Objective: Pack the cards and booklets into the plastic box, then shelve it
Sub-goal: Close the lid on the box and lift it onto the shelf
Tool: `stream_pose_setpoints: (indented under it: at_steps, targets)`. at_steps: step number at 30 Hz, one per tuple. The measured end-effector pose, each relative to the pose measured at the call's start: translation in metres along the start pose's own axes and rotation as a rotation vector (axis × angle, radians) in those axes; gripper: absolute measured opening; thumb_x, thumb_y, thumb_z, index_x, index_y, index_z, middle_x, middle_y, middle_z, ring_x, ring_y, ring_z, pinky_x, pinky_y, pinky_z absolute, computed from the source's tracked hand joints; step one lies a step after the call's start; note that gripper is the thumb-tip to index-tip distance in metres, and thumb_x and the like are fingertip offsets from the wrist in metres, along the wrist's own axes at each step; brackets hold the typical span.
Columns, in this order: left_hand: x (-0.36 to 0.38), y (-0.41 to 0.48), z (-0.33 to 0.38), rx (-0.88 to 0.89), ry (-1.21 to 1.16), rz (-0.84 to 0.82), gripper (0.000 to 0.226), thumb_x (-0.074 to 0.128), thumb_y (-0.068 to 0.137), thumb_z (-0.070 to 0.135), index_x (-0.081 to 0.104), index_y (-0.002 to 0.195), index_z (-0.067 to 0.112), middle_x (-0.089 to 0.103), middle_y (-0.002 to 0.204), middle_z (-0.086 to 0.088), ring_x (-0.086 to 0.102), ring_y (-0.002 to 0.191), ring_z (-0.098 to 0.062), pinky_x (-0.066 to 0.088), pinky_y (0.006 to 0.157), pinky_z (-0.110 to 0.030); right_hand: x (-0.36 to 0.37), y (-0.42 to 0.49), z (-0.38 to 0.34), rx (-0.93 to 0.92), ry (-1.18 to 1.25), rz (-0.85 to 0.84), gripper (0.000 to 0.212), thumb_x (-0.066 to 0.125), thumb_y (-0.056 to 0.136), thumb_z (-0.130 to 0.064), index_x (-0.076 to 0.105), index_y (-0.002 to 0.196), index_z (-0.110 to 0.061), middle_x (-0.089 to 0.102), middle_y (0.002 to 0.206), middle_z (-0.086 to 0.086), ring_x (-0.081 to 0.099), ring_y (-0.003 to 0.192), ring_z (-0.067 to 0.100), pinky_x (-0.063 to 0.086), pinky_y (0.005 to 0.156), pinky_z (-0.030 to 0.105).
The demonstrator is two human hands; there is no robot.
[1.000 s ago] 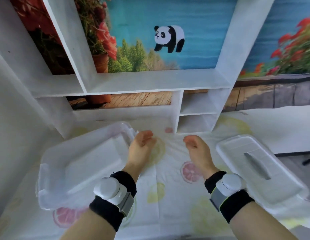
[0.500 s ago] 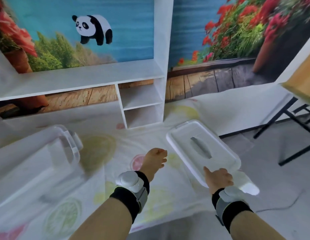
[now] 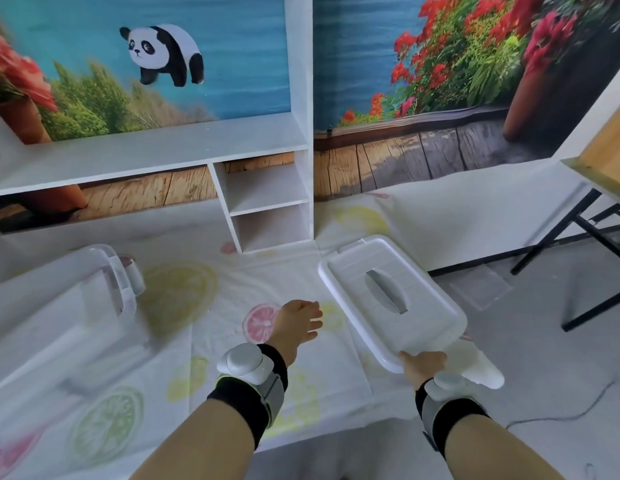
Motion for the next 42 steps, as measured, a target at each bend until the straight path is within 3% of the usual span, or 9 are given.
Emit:
stream_pose_setpoints:
  at_steps: [5, 10, 17, 23, 26, 31, 33, 37, 42]
  targets:
    - [0.001, -0.001, 0.000, -0.014, -0.008, -0.004, 0.022, 0.059, 0.092, 0.023, 0.061, 0.108, 0.007, 0.068, 0.111, -0.011, 0.066, 0.107, -0.030, 0.054, 0.090, -0.039, 0.010, 0.042, 0.018, 0.013, -0.107, -0.060, 0.089, 0.028, 0.079, -0.074, 0.059, 0.122, -0.003, 0.065, 0.118, 0.014, 0.061, 0.105, 0.031, 0.046, 0.097, 0.041]
    - [-0.002, -0.001, -0.001, -0.027, -0.002, 0.018, 0.020, 0.058, 0.093, 0.023, 0.061, 0.106, 0.008, 0.068, 0.110, -0.011, 0.067, 0.108, -0.031, 0.055, 0.091, -0.040, -0.001, 0.027, 0.014, 0.021, 0.033, -0.063, 0.036, 0.056, 0.071, -0.045, 0.063, 0.083, -0.012, 0.070, 0.088, 0.010, 0.065, 0.084, 0.033, 0.052, 0.089, 0.045]
    - [-0.006, 0.001, 0.004, -0.026, 0.000, 0.037, 0.025, 0.060, 0.092, 0.023, 0.061, 0.110, 0.005, 0.067, 0.103, -0.007, 0.065, 0.105, -0.028, 0.054, 0.094, -0.041, 0.002, 0.030, 0.017, 0.040, 0.322, 0.072, 0.061, 0.064, 0.061, -0.048, 0.048, 0.105, -0.008, 0.066, 0.093, 0.009, 0.064, 0.082, 0.035, 0.053, 0.081, 0.045]
    - [-0.022, 0.010, 0.014, 0.042, 0.043, 0.211, 0.031, 0.060, 0.088, 0.027, 0.040, 0.065, 0.021, 0.042, 0.077, -0.004, 0.041, 0.079, -0.022, 0.039, 0.076, -0.034, -0.018, 0.006, -0.006, 0.002, 0.902, 0.051, 0.051, 0.064, 0.059, -0.018, 0.056, 0.104, 0.005, 0.064, 0.087, 0.008, 0.061, 0.074, 0.027, 0.055, 0.059, 0.032]
    - [-0.038, 0.009, 0.019, 0.043, 0.037, 0.249, 0.028, 0.060, 0.087, 0.036, 0.049, 0.079, 0.012, 0.042, 0.076, -0.005, 0.046, 0.075, -0.024, 0.043, 0.079, -0.035, -0.027, 0.007, -0.017, -0.072, 1.100, -0.052, 0.042, 0.061, 0.065, -0.006, 0.053, 0.107, -0.006, 0.058, 0.094, 0.009, 0.060, 0.084, 0.025, 0.054, 0.053, 0.025]
    - [-0.077, 0.008, 0.034, 0.061, -0.188, 0.313, 0.082, 0.067, 0.063, 0.065, 0.052, 0.114, 0.002, 0.065, 0.101, -0.012, 0.066, 0.087, -0.029, 0.056, 0.086, -0.044, -0.035, -0.010, -0.043, -0.176, 1.038, -0.263, 0.026, 0.055, 0.079, 0.003, 0.045, 0.069, -0.019, 0.046, 0.074, 0.006, 0.050, 0.065, 0.023, 0.045, 0.042, 0.021]
    - [-0.101, 0.002, 0.040, 0.105, -0.273, 0.378, 0.064, 0.073, 0.071, 0.051, 0.053, 0.109, 0.003, 0.061, 0.099, -0.012, 0.063, 0.082, -0.027, 0.056, 0.077, -0.038, -0.030, -0.018, -0.058, -0.256, 1.016, -0.361, 0.029, 0.055, 0.077, 0.003, 0.045, 0.060, -0.018, 0.044, 0.074, 0.010, 0.050, 0.065, 0.026, 0.046, 0.046, 0.024]
    - [-0.146, -0.021, 0.052, 0.123, -0.269, 0.317, 0.023, 0.074, 0.080, 0.027, 0.062, 0.082, 0.007, 0.064, 0.086, -0.013, 0.060, 0.073, -0.029, 0.053, 0.077, -0.045, -0.016, -0.040, -0.095, -0.283, 1.052, -0.456, 0.026, 0.059, 0.079, -0.002, 0.053, 0.101, -0.015, 0.054, 0.099, 0.016, 0.059, 0.082, 0.029, 0.051, 0.067, 0.036]
    - [-0.223, -0.051, 0.066, 0.212, -0.292, 0.380, 0.020, 0.070, 0.084, 0.015, 0.067, 0.097, 0.001, 0.073, 0.078, -0.009, 0.066, 0.072, -0.031, 0.056, 0.069, -0.040, 0.011, -0.090, -0.169, -0.421, 0.957, -0.703, 0.028, 0.045, 0.087, 0.002, 0.064, 0.074, -0.014, 0.069, 0.069, 0.007, 0.065, 0.061, 0.018, 0.046, 0.062, 0.032]
Point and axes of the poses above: each hand's wrist, its own y-axis towards the middle knuckle, its own x-axis out of the palm, z = x × y, the point moved 1 cm from there along y, towards the middle knuckle
